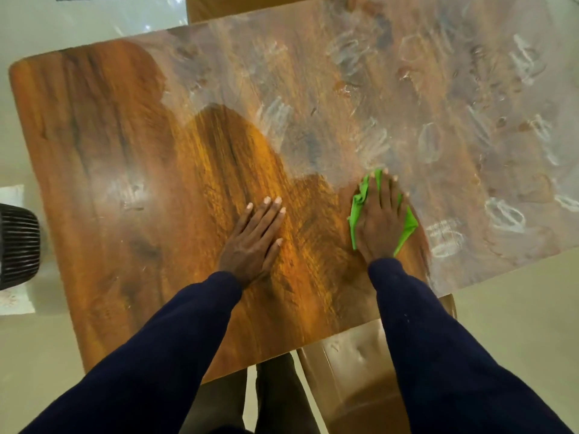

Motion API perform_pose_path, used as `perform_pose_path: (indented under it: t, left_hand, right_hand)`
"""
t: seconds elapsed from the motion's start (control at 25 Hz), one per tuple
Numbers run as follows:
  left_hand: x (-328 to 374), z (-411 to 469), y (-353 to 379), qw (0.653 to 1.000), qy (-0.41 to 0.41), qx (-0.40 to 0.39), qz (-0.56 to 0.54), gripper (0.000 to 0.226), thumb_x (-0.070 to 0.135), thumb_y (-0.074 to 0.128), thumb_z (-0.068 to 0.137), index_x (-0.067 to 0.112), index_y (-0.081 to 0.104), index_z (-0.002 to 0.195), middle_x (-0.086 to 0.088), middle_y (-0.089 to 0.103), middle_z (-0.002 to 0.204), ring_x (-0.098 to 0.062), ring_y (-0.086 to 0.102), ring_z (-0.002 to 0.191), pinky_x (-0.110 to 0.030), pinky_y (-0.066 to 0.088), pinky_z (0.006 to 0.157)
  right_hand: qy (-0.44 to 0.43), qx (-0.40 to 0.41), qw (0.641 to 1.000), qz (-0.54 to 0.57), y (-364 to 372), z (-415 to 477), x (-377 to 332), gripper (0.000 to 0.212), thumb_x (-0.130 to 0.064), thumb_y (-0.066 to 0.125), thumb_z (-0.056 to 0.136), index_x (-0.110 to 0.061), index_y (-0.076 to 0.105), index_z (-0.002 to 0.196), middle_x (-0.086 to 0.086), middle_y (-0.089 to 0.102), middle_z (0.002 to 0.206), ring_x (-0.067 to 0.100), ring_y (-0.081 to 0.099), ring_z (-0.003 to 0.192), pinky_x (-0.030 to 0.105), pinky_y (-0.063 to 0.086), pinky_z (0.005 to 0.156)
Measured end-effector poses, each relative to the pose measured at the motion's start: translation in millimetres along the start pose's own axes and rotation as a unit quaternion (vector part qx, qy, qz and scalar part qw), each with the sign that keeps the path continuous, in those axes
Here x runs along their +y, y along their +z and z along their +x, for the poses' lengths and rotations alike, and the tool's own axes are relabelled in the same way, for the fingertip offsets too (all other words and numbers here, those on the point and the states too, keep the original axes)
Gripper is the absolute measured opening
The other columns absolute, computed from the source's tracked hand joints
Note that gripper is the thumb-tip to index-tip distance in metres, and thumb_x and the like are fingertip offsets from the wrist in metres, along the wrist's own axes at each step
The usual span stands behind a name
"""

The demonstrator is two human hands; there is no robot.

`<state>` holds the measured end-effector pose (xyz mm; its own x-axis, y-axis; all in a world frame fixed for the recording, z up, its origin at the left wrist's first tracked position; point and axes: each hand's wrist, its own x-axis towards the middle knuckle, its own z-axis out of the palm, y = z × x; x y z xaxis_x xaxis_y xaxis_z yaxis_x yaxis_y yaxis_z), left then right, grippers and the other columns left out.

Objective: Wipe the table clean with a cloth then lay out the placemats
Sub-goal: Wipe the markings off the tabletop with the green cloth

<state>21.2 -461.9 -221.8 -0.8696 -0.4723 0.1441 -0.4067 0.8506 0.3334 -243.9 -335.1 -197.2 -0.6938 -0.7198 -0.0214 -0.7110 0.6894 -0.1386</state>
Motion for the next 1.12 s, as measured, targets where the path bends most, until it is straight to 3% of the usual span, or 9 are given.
perform_pose_path:
  t: [0.12,0.24,0.4,0.52,0.64,0.72,0.88,1.04,1.12]
  left_hand:
    - [-3,0,0,1.000,0.006,-0.005,-0.011,0.056,0.028,0.043,0.114,0.005,0.033,0.164,-0.013,0.023,0.175,-0.029,0.018,0.164,-0.057,0.022,0.130]
    - [-2,-1,-4,0.999,-0.019,0.002,-0.033,0.056,0.027,0.042,0.113,0.004,0.034,0.164,-0.014,0.026,0.174,-0.029,0.020,0.163,-0.057,0.024,0.130]
    - [-39,26,-23,0.997,-0.073,0.032,-0.026,0.059,0.031,0.039,0.112,0.003,0.032,0.164,-0.016,0.025,0.174,-0.030,0.020,0.163,-0.055,0.016,0.132]
    - [-81,45,-29,0.995,-0.095,0.037,-0.003,0.059,0.031,0.037,0.113,0.002,0.033,0.163,-0.018,0.026,0.173,-0.033,0.022,0.162,-0.057,0.018,0.131]
    - [-91,46,-19,0.994,-0.100,0.043,0.007,0.058,0.029,0.040,0.113,0.002,0.032,0.164,-0.018,0.025,0.174,-0.033,0.021,0.162,-0.057,0.019,0.131]
    - [-93,44,-17,0.994,-0.096,0.041,-0.002,0.059,0.029,0.041,0.112,0.003,0.031,0.164,-0.016,0.024,0.174,-0.031,0.019,0.163,-0.055,0.016,0.132]
    - [-94,46,-22,0.995,-0.097,0.036,0.002,0.059,0.029,0.041,0.113,0.004,0.031,0.165,-0.015,0.023,0.175,-0.030,0.018,0.164,-0.055,0.017,0.132]
    - [-92,46,-23,0.995,-0.095,0.033,0.009,0.059,0.030,0.040,0.113,0.004,0.031,0.165,-0.014,0.023,0.175,-0.030,0.018,0.164,-0.056,0.020,0.131]
    - [-94,46,-22,0.995,-0.098,0.031,0.011,0.059,0.030,0.040,0.113,0.004,0.031,0.165,-0.015,0.022,0.175,-0.030,0.017,0.164,-0.056,0.020,0.131]
  right_hand:
    - [-0.017,0.009,1.000,0.019,8,27,-57,0.058,-0.028,0.031,0.108,-0.013,0.033,0.164,0.013,0.027,0.173,0.035,0.023,0.160,0.060,0.021,0.127]
    - [-0.139,-0.026,0.990,0.005,9,-7,-95,0.059,-0.026,0.033,0.109,-0.015,0.026,0.166,0.012,0.015,0.176,0.033,0.012,0.163,0.059,0.014,0.130]
    - [-0.314,-0.066,0.947,0.015,3,-59,-36,0.066,-0.020,0.059,0.106,-0.015,0.030,0.166,0.009,0.016,0.176,0.028,0.012,0.164,0.057,0.016,0.131]
    - [-0.193,-0.040,0.980,0.002,-1,-25,-5,0.060,-0.025,0.052,0.107,-0.013,0.037,0.163,0.011,0.024,0.174,0.030,0.020,0.162,0.057,0.017,0.130]
    - [-0.036,-0.006,0.999,0.002,4,35,-40,0.057,-0.029,0.033,0.108,-0.013,0.036,0.163,0.011,0.029,0.172,0.034,0.025,0.159,0.058,0.022,0.127]
    - [-0.017,0.001,1.000,0.012,15,59,-80,0.060,-0.035,0.028,0.108,-0.014,0.034,0.164,0.012,0.027,0.173,0.034,0.024,0.160,0.057,0.020,0.128]
    - [-0.138,-0.024,0.990,0.000,21,44,-145,0.059,-0.030,0.031,0.110,-0.016,0.025,0.167,0.013,0.013,0.176,0.033,0.009,0.163,0.059,0.015,0.129]
    - [-0.374,-0.093,0.923,0.005,11,1,-96,0.060,-0.035,0.042,0.111,-0.017,0.028,0.166,0.010,0.015,0.176,0.030,0.011,0.163,0.058,0.014,0.131]
    - [-0.323,-0.066,0.944,0.008,7,20,-66,0.058,-0.034,0.048,0.110,-0.016,0.035,0.163,0.011,0.024,0.174,0.031,0.021,0.161,0.059,0.019,0.129]
